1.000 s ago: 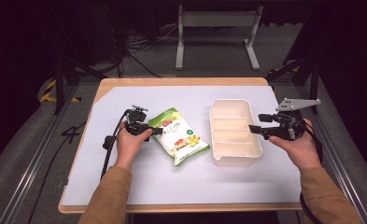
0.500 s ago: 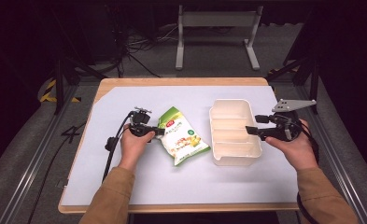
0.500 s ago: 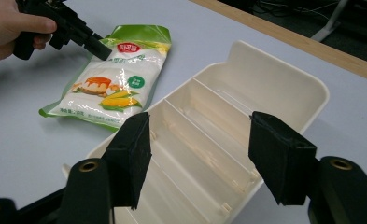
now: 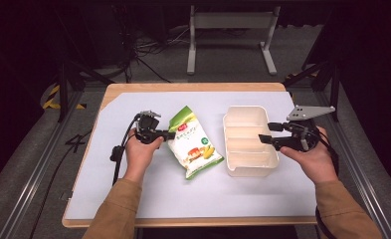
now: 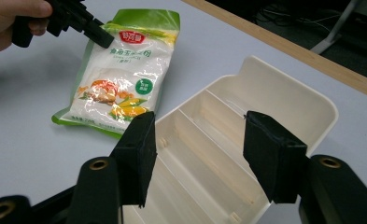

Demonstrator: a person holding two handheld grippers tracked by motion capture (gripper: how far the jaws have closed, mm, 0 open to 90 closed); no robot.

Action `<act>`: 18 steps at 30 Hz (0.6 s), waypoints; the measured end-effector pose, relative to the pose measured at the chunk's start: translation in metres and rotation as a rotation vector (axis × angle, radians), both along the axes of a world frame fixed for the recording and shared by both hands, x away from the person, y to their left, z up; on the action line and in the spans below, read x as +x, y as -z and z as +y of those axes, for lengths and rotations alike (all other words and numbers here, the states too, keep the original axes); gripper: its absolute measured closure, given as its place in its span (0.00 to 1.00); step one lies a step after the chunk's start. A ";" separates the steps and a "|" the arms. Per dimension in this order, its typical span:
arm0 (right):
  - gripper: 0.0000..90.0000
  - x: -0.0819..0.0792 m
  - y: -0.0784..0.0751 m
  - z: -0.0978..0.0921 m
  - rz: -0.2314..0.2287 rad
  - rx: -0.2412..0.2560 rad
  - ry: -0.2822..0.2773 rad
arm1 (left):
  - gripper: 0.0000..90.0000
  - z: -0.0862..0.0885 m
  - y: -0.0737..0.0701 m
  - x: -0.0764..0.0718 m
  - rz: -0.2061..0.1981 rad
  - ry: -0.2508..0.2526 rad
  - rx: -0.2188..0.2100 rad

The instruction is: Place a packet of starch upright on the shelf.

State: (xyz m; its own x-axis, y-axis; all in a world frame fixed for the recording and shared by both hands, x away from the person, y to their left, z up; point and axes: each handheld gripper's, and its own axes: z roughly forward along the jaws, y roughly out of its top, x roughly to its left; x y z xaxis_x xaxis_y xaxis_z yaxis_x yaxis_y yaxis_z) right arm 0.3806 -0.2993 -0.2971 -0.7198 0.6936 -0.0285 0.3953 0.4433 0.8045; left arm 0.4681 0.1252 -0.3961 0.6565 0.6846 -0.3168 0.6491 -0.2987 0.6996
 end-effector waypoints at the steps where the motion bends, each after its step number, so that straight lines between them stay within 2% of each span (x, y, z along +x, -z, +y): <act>1: 0.52 -0.001 -0.001 0.001 -0.004 -0.002 -0.004 | 0.88 -0.001 -0.008 -0.004 -0.026 0.015 -0.007; 6: 0.57 -0.004 -0.006 0.010 -0.024 -0.015 -0.030 | 0.88 -0.007 -0.036 -0.021 -0.118 0.056 -0.011; 11: 0.56 -0.005 -0.011 0.018 -0.035 -0.015 -0.047 | 0.89 -0.015 -0.063 -0.041 -0.210 0.121 0.002; 12: 0.56 -0.006 -0.013 0.020 -0.038 -0.015 -0.051 | 0.89 -0.015 -0.063 -0.041 -0.210 0.121 0.002; 14: 0.55 -0.006 -0.015 0.023 -0.042 -0.012 -0.059 | 0.89 -0.019 -0.076 -0.052 -0.258 0.150 0.025; 18: 0.54 -0.007 -0.019 0.028 -0.044 -0.006 -0.076 | 0.90 -0.024 -0.088 -0.065 -0.304 0.188 0.054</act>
